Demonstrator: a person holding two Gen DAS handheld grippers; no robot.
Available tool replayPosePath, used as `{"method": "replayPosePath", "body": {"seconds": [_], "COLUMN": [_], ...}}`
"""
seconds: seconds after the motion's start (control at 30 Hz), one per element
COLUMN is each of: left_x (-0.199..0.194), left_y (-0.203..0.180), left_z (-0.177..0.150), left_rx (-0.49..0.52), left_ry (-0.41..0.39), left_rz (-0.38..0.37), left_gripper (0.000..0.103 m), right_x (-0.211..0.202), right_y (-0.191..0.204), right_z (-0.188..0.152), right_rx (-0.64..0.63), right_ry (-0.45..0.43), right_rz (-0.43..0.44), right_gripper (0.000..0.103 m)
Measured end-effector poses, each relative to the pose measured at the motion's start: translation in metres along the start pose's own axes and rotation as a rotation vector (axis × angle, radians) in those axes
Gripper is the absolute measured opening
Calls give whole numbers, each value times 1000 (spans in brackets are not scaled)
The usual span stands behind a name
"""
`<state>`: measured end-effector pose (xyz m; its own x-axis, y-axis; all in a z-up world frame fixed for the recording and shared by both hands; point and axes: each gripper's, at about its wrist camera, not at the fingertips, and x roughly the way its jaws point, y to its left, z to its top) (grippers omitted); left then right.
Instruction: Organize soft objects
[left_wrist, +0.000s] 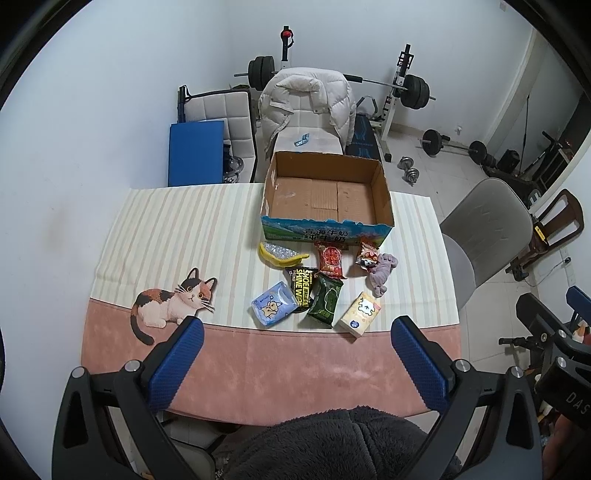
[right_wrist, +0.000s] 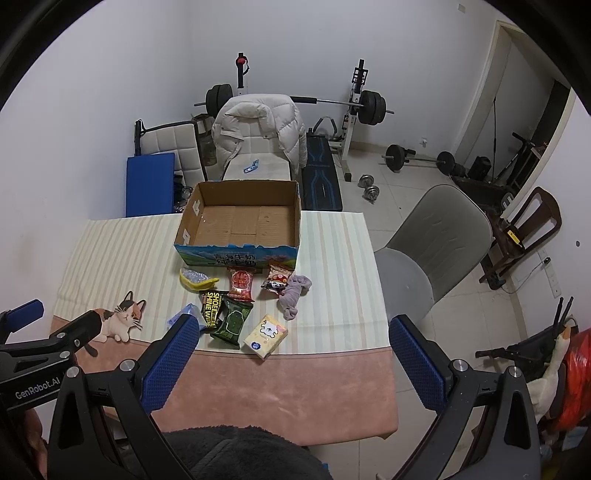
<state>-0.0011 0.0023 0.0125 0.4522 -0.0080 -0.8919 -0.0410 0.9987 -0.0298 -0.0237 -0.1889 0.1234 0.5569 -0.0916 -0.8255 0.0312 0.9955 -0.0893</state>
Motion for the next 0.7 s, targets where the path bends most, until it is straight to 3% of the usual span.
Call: {"method": "replayPosePath", "body": {"seconds": [0.7], "left_x": [-4], "left_y": [4], "left_z": [0], "left_rx": [-10], "left_ry": [-9], "left_rz": [-4], "left_gripper": [103], "right_x": [-4], "right_y": [6], "right_z": [-1], "right_rx": [-2], "right_ry": [-10], "right_rz": [5], "right_gripper": [103]}}
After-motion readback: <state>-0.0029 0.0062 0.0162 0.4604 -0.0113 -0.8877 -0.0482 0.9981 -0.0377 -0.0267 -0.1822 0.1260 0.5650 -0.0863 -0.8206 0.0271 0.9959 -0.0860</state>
